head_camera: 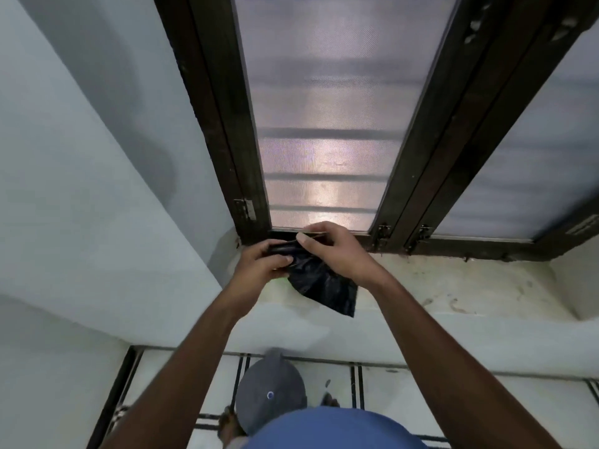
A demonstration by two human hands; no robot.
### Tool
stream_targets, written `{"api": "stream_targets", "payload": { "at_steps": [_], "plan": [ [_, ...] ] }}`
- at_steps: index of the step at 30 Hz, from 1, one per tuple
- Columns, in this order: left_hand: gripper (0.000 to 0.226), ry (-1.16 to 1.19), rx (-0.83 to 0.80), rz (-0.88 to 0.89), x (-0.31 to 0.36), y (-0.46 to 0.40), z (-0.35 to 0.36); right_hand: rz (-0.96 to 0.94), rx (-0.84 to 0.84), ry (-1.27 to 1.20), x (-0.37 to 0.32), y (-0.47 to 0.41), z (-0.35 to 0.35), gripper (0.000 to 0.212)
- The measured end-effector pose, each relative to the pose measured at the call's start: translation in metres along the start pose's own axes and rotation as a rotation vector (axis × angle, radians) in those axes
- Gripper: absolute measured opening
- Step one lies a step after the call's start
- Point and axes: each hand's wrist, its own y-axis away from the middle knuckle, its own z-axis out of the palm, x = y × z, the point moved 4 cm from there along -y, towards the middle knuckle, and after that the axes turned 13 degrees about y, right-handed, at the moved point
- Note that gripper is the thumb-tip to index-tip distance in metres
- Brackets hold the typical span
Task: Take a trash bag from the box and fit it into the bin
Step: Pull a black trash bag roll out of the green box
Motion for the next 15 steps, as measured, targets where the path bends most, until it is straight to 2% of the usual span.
{"api": "stream_targets", "payload": {
  "at_steps": [1,3,6,8,9,11,13,15],
  "plan": [
    [0.028,0.04,-0.002,-0.046,0.001,0.003,0.001,-0.027,0.002,0.008,0.001,-0.001,0.001,0.039],
    [0.029,0.018,0.045,-0.091,0.003,0.01,0.001,-0.061,0.005,0.001,0.005,0.0,0.003,0.027],
    [0.018,-0.024,0.151,-0.025,0.006,0.021,-0.005,-0.041,-0.058,-0.112,0.008,0.005,0.004,0.038],
    [0.015,0.06,0.188,-0.002,0.007,0.029,-0.01,-0.008,-0.176,-0.15,0.012,0.011,0.009,0.05],
    [0.014,0.104,0.186,-0.009,0.007,0.033,-0.012,-0.016,-0.211,-0.123,0.012,0.015,0.012,0.047],
    [0.018,0.113,0.134,-0.056,0.011,0.042,-0.012,-0.048,-0.218,-0.08,0.009,0.022,0.015,0.036],
    [0.034,0.033,0.039,-0.107,0.013,0.053,-0.008,-0.082,-0.175,-0.091,0.004,0.03,0.018,0.033],
    [0.036,-0.041,-0.04,-0.113,0.016,0.063,-0.006,-0.129,-0.151,-0.077,-0.006,0.04,0.022,0.031]
  ]
}}
